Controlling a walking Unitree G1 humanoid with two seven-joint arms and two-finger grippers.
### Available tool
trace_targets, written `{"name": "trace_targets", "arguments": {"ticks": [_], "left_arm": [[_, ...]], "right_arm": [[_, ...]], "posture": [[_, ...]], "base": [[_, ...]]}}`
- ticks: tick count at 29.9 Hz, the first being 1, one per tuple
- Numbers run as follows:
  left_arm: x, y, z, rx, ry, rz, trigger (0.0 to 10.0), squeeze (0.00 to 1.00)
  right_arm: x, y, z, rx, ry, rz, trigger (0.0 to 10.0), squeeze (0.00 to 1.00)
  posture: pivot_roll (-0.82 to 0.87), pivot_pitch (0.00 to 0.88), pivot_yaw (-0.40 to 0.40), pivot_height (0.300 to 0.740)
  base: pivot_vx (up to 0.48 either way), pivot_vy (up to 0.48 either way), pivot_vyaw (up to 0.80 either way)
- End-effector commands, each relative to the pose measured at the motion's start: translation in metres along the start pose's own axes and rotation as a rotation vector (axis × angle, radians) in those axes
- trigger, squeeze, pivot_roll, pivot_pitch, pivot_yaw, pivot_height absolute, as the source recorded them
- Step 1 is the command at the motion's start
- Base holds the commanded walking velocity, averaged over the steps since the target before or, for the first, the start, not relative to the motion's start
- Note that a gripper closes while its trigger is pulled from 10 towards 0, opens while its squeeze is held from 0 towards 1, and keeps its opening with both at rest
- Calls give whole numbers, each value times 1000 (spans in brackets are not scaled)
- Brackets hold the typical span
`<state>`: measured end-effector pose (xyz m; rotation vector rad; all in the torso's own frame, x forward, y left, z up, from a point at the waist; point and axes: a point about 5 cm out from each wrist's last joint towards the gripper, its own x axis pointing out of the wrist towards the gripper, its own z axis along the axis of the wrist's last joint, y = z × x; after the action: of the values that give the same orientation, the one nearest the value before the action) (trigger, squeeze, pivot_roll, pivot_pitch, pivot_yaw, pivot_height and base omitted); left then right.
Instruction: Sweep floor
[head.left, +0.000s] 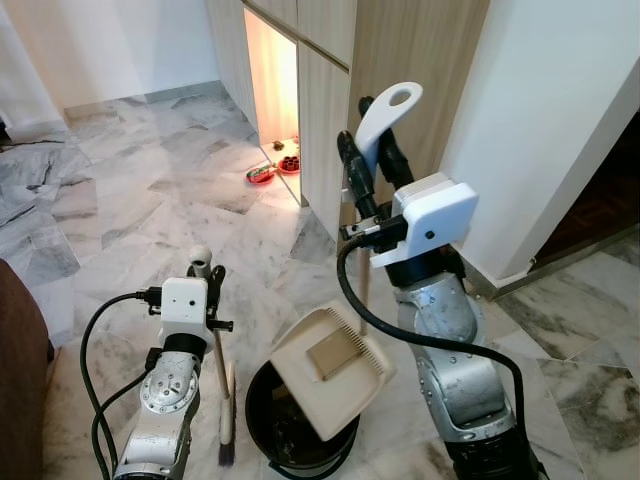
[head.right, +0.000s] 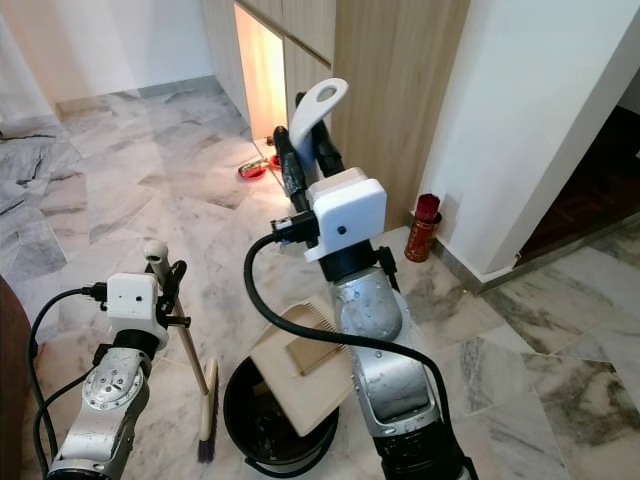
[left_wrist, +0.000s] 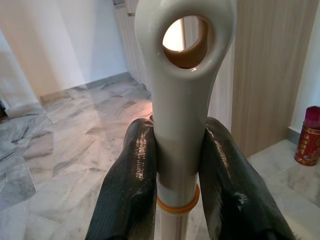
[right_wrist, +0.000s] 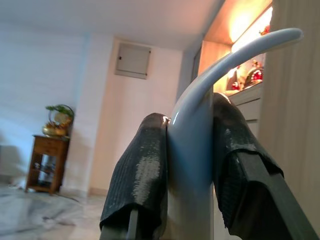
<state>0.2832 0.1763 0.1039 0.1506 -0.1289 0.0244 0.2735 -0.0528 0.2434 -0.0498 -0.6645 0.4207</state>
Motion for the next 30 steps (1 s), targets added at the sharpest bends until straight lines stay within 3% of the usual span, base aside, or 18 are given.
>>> {"name": "trace_targets", "arguments": {"ticks": [1,8,25,30], "left_arm": [[4,2,13,1,-65,3,10000,0],[5,-2,13,-6,-69,-16,10000,0],[5,-3,13,2,-73,-24,10000,0],[5,-4,13,2,-71,-28,10000,0]], "right_arm": [[3,9,22,-1,-121,29,10000,0],[0,26,18,-46,-138,116,10000,0],[2,32,22,-91,-172,156,10000,0],[-2,41,17,-151,-172,225,10000,0]], "posture": [[8,0,0,740],[6,0,1,740],[5,0,-2,740],[9,0,-4,740]], "base": [[0,0,0],[0,0,0],[0,0,0],[0,0,0]]}}
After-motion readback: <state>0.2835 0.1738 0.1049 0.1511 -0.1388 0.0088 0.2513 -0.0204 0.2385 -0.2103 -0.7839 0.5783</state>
